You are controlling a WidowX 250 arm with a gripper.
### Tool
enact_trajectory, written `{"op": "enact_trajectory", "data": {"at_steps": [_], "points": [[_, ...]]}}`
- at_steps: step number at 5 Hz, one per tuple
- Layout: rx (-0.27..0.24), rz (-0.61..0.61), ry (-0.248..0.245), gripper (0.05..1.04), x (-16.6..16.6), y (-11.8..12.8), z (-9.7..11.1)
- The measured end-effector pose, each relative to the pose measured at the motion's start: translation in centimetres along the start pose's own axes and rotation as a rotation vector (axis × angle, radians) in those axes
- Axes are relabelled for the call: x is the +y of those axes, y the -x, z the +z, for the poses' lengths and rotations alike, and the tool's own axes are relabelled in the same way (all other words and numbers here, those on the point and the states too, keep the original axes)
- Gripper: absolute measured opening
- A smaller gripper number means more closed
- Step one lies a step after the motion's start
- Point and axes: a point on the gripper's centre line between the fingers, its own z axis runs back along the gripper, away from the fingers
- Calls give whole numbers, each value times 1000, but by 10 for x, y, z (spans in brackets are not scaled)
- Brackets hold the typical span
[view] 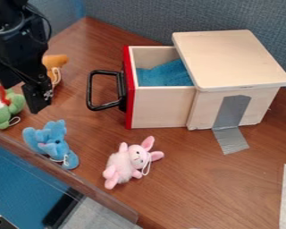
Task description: Move the orange teddy on the right of the pink teddy
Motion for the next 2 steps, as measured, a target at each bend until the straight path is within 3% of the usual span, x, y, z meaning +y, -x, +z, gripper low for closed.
{"op": "enact_trajectory", "data": {"at_steps": [1, 2], "points": [[13, 0, 9, 1000, -1, 1, -4], [30, 41, -4, 1000, 32, -21, -27]]}}
